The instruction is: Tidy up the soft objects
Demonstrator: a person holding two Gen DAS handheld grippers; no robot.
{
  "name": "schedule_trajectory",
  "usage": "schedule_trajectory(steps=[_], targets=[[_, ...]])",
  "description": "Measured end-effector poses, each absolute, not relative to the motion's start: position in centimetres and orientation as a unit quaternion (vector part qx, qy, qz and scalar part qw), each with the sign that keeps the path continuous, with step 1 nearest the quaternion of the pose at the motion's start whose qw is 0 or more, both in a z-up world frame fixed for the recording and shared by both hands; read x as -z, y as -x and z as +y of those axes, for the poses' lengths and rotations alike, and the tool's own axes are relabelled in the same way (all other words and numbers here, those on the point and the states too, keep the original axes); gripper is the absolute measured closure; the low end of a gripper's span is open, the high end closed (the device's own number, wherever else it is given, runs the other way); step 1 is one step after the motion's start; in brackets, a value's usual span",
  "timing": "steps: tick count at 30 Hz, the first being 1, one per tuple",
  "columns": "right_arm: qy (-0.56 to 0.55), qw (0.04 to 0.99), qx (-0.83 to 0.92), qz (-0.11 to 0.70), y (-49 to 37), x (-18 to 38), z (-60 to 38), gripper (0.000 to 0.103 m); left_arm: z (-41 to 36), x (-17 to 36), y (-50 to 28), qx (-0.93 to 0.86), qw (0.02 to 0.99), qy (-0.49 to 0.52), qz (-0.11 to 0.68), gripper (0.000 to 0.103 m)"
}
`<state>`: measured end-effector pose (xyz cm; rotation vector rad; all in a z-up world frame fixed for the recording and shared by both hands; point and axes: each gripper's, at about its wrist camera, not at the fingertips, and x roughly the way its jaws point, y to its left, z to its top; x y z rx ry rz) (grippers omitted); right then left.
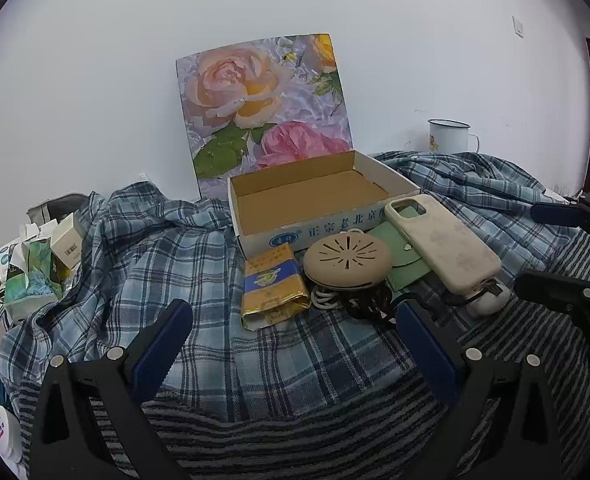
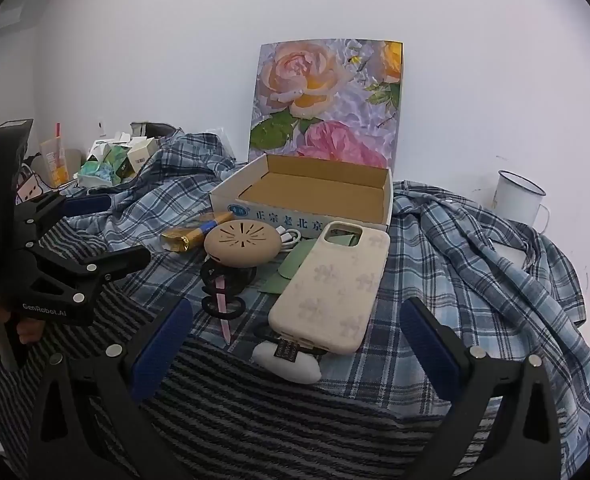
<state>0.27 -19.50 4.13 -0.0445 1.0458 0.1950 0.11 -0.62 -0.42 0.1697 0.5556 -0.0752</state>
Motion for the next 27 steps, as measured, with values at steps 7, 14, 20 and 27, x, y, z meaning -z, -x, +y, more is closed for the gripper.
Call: schedule_trajectory(steps=[7,14,20,27], targets=[[0.019,0.859,-0.093,0.503,-0.31,-3.95,-19.51,0.0,-0.58,0.52,-0.14,0.038,0.957,-0.084,0.274,0.0],[0.017,0.856,-0.093,0.507,-0.36,-3.78,-19.38,0.0,-0.63,0.71,-0.14,0.038,0.957,-0.084,0.275,0.0],[0.018,0.859,-0.093,0.504,-0.28,-3.9,-19.33,0.0,-0.6,0.59,-0.24,0.038,0.957,-0.085,0.275,0.0],[0.021,0.861,-0.095,0.499,-0.11,-4.14,-19.25,0.0,-0.52,0.69,-0.06,0.038,0.957,-0.083,0.276,0.0]])
